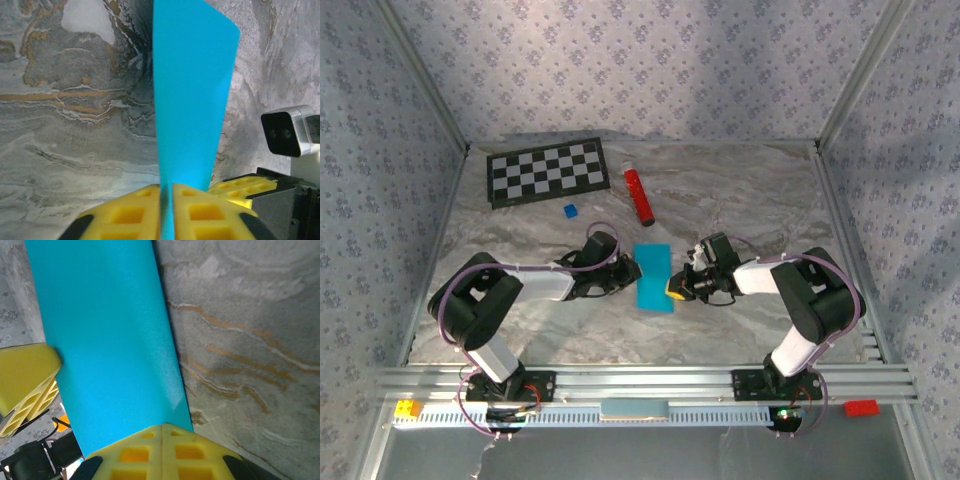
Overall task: Fold a paper plane with a square sheet of paper (pick it up from the middle)
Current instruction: Third fold the triangle at the center of the table.
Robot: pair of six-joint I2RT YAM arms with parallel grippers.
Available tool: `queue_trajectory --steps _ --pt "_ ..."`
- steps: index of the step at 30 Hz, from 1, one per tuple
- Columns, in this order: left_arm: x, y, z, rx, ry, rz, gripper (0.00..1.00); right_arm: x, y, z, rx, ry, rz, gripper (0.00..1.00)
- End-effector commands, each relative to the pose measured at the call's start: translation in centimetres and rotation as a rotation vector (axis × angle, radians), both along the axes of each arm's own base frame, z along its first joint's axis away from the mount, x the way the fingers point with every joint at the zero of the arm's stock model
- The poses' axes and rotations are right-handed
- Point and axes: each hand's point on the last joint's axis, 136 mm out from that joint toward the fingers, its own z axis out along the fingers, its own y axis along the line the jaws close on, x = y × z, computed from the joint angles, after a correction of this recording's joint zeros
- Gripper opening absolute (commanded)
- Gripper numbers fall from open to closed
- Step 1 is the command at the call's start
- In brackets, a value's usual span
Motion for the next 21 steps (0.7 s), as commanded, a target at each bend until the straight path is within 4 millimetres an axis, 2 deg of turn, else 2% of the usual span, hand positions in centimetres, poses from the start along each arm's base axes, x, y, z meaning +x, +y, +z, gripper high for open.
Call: queue_trajectory --steps 1,9,14,18,21 --pt "-0.2 0.1 0.1 -0.014 -0.001 -0.007 0.08 -0.8 -1.9 -2.3 -0.109 0.054 -0.054 0.06" --pt "-0.6 0.8 0.7 0.003 0.0 0.002 0.02 0.6 -2.4 1.8 -0.119 -0.122 -0.088 0.16" --pt "-1.0 1.2 1.0 -0.004 0.003 -0.003 0.02 0.7 -3.5 4.6 -0.198 -0.259 -0.102 0.36" --pt "-1.4 1.4 1.0 -0.008 0.012 -0.018 0.01 0.5 -4.1 6.2 -0.255 -0.335 -0.106 0.51" --pt "-1.5 1.9 0.8 -0.006 0.02 -0.009 0.01 0.4 -4.3 6.9 -0.304 -0.389 -0.1 0.54"
